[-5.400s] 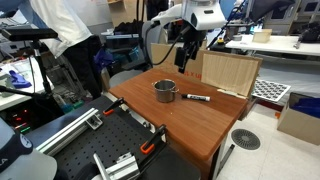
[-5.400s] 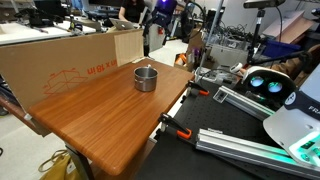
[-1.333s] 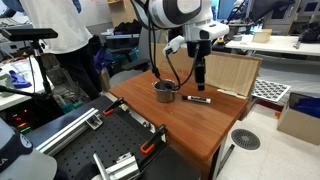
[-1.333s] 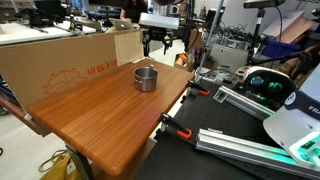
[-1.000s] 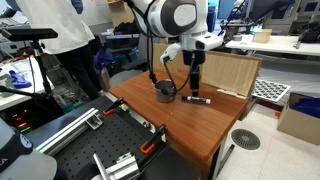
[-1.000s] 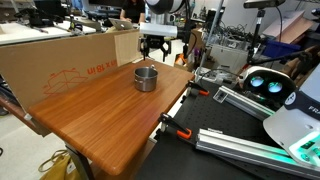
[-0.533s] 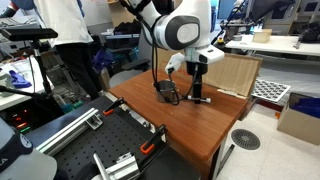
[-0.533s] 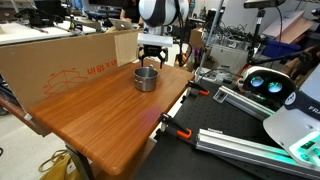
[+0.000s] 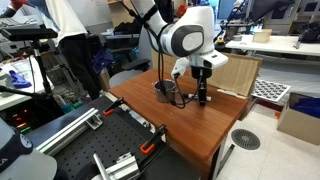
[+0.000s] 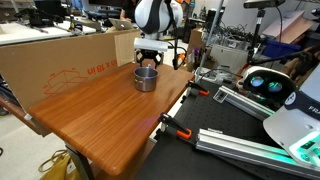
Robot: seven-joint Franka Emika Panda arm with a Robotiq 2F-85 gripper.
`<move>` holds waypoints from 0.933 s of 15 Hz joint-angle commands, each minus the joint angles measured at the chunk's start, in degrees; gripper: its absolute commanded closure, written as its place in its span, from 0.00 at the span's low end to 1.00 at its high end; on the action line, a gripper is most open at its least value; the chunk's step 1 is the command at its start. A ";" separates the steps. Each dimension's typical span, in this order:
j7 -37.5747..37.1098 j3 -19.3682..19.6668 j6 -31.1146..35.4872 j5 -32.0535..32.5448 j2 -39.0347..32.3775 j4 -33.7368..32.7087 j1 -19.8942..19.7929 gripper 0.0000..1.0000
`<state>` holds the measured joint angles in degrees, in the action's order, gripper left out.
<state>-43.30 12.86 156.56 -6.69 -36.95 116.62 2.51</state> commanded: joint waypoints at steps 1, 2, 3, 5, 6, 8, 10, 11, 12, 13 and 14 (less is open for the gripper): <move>1.70 -0.21 0.68 -2.33 -1.49 -1.81 -0.21 0.57; 1.88 -0.31 0.66 -2.46 -1.42 -1.93 -0.30 0.64; 2.11 -0.54 0.54 -2.71 -1.24 -1.99 -0.49 0.72; 2.32 -0.77 0.47 -3.17 -0.85 -1.87 -0.68 0.88; 2.71 -1.07 0.34 -3.63 -0.57 -1.83 -0.95 0.94; 3.47 -1.46 0.32 -4.59 0.16 -1.45 -1.29 0.95; 3.75 -2.60 -0.18 -7.09 1.58 -0.56 -2.33 0.95; 4.10 -3.09 0.18 -8.38 2.36 0.13 -2.75 0.95; 4.95 -3.86 0.69 -9.77 3.58 1.22 -3.35 0.95; 5.64 -4.23 1.29 -10.93 4.61 2.16 -3.59 0.95; 6.58 -4.59 2.00 -12.05 6.14 3.60 -3.82 0.95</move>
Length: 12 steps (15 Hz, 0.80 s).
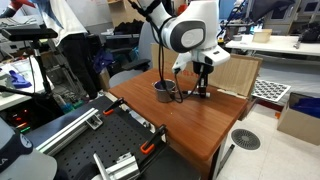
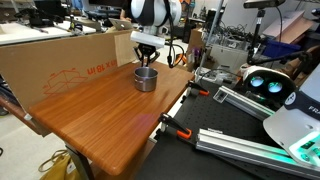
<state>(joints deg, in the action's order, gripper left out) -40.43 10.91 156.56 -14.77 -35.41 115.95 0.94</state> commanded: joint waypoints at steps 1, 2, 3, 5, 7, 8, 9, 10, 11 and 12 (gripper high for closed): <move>4.61 -2.93 2.47 -4.91 6.23 5.68 -2.37 0.95; 5.45 -3.16 2.73 -5.76 7.89 7.08 -2.50 0.95; 6.41 -3.42 3.16 -6.58 10.04 9.03 -2.59 0.95; 7.14 -2.91 2.86 -6.66 14.16 12.71 -1.86 0.95; 7.91 -2.81 3.99 -6.31 18.57 16.88 -1.47 0.95; 8.05 -2.77 4.31 -6.04 20.64 18.74 -1.33 0.95; 8.14 -2.76 4.91 -5.64 22.48 20.54 -1.16 0.95; 7.86 -2.56 5.17 -4.70 24.01 22.16 -0.78 0.95; 7.03 -2.17 5.71 -3.23 25.10 23.72 -0.19 0.95; 4.98 -1.36 6.71 -0.63 25.48 24.87 0.87 0.95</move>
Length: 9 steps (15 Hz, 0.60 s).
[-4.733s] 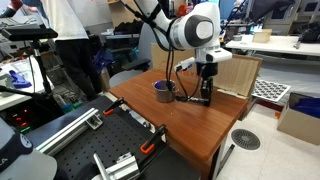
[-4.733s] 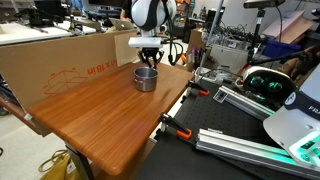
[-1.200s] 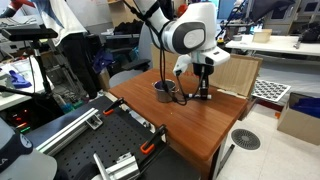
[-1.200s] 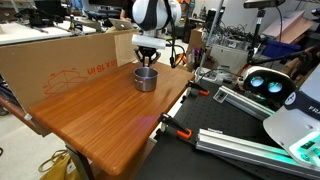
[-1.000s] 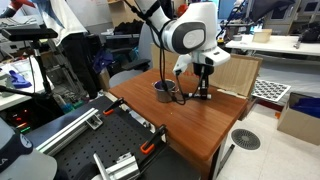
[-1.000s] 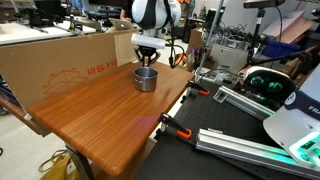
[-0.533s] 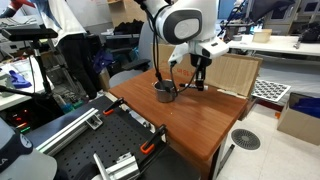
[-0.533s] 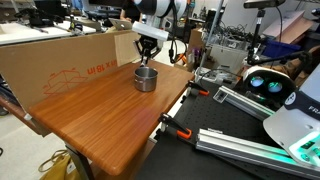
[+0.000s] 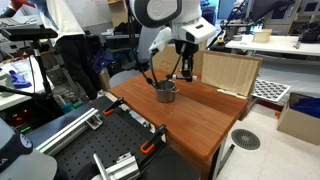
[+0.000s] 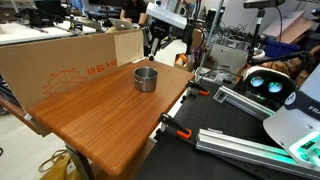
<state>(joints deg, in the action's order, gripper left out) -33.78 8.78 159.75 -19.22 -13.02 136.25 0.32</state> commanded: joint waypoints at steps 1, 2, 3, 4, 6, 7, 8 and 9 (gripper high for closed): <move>-3.27 1.20 4.24 5.93 3.47 5.67 2.12 0.95; -6.13 2.11 5.98 9.37 3.34 6.61 3.25 0.95; -8.89 3.09 7.31 12.45 3.13 7.36 4.28 0.95; -12.72 4.81 9.26 16.35 2.48 7.84 5.98 0.95; -20.52 8.96 11.23 24.56 1.88 8.43 9.75 0.95; -23.78 10.94 11.55 28.12 1.67 8.36 11.55 0.95; -27.16 12.90 11.62 31.62 1.52 8.14 13.41 0.95; -30.18 14.54 11.22 34.77 1.54 7.81 15.12 0.95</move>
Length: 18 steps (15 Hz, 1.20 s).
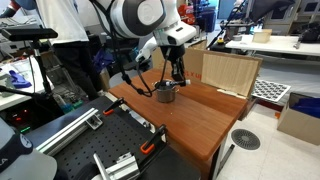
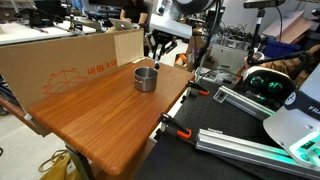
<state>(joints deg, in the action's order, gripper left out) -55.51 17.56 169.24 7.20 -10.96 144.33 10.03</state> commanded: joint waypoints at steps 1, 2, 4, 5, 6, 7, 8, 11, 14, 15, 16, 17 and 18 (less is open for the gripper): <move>-11.30 7.24 1.62 11.24 -0.60 -0.66 6.99 0.95; -14.46 8.84 1.25 14.26 -0.72 -1.15 8.75 0.95; -20.03 11.37 0.66 19.39 -1.12 -2.28 11.69 0.95; -22.64 12.43 0.24 21.66 -1.37 -2.83 13.04 0.95; -25.51 13.69 0.08 24.15 -1.92 -3.51 14.50 0.95; -27.88 14.58 -0.27 26.17 -2.28 -3.98 15.69 0.95; -30.93 16.01 -0.37 28.89 -3.05 -4.68 17.28 0.95; -37.41 18.71 -0.87 34.46 -4.95 -5.76 20.98 0.95; -43.99 22.11 -0.93 40.05 -7.52 -6.77 25.34 0.95; -46.57 23.68 -0.76 42.33 -8.46 -7.19 27.11 0.95; -49.79 25.74 -0.58 45.36 -9.58 -7.72 29.33 0.95; -52.68 27.52 -0.51 48.01 -10.49 -8.15 31.31 0.95; -54.85 28.80 -0.81 50.24 -11.11 -8.17 32.99 0.95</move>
<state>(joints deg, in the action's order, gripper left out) -102.51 41.02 169.32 50.59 -19.37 137.78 37.18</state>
